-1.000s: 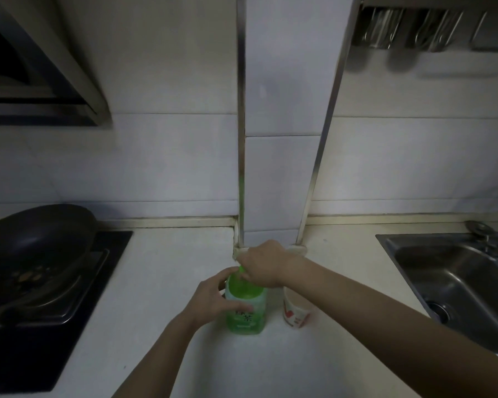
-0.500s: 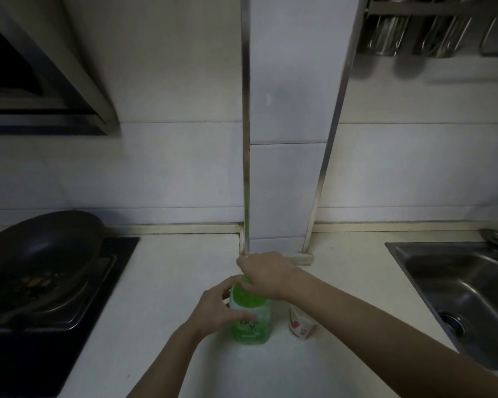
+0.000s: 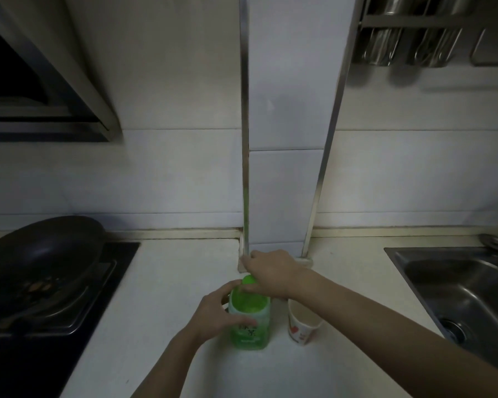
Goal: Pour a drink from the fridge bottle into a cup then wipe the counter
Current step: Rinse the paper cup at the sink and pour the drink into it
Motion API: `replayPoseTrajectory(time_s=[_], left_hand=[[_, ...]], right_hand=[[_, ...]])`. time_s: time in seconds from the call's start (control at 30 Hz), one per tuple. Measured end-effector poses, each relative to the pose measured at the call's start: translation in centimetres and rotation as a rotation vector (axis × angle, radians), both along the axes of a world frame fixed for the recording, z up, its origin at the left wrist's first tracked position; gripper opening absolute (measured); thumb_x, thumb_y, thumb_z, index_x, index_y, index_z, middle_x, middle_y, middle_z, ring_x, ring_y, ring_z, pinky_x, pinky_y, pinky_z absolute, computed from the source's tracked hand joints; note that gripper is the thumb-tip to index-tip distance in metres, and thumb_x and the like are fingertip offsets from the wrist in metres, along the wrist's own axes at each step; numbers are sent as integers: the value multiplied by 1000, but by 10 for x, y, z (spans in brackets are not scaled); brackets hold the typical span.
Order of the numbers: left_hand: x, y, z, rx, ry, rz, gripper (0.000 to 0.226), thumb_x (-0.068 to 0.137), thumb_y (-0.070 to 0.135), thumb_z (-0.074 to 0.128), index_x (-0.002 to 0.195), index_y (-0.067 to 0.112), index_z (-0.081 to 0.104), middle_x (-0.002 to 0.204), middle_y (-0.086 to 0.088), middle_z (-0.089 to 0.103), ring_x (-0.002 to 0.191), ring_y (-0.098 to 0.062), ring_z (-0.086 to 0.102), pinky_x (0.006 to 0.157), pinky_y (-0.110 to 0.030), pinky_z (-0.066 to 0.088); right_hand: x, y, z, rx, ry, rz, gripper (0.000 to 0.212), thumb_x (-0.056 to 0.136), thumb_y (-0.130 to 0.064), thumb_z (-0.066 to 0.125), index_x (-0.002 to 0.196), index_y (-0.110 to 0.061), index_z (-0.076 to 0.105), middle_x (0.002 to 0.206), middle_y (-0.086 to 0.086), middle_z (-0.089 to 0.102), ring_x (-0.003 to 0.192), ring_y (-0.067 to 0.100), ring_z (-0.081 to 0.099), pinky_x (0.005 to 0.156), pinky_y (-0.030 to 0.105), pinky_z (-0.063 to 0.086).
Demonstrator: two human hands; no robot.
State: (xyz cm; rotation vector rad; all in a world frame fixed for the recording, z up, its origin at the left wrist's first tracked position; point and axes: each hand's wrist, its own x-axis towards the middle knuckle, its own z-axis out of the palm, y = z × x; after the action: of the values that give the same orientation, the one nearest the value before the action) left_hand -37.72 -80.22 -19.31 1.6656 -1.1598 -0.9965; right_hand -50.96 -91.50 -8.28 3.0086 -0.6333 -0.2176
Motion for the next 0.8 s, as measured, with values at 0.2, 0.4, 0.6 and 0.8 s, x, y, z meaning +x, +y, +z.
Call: replayPoseTrajectory(time_s=[0.2, 0.4, 0.6, 0.8], left_hand=[[-2, 2, 0, -13, 8, 3, 77, 52, 28, 96, 121, 36, 63, 111, 12, 71, 104, -3, 66, 84, -27, 58], [-4, 2, -2, -10, 15, 28, 79, 50, 32, 96, 120, 41, 62, 111, 16, 70, 104, -1, 65, 81, -22, 57], [-2, 1, -5, -33, -9, 27, 83, 48, 32, 97, 123, 38, 62, 113, 12, 71, 106, -4, 65, 86, -31, 58], [-4, 3, -5, -48, -45, 28, 81, 50, 30, 97, 122, 38, 62, 113, 16, 70, 104, -1, 65, 83, -26, 58]], right_hand=[[3, 2, -1, 62, -39, 65, 36, 87, -41, 57, 108, -14, 49, 101, 7, 60, 84, 26, 60, 62, 34, 49], [-4, 0, 14, 147, -87, 105, 36, 78, -33, 66, 105, -18, 48, 101, 2, 56, 84, 21, 56, 62, 34, 47], [-25, -1, -5, 323, -313, -41, 35, 76, -28, 68, 91, -23, 37, 77, -11, 42, 67, 8, 42, 53, 26, 33], [-46, 7, -46, 431, -387, -216, 33, 75, -13, 65, 99, -15, 42, 86, -2, 49, 77, 19, 50, 61, 32, 38]])
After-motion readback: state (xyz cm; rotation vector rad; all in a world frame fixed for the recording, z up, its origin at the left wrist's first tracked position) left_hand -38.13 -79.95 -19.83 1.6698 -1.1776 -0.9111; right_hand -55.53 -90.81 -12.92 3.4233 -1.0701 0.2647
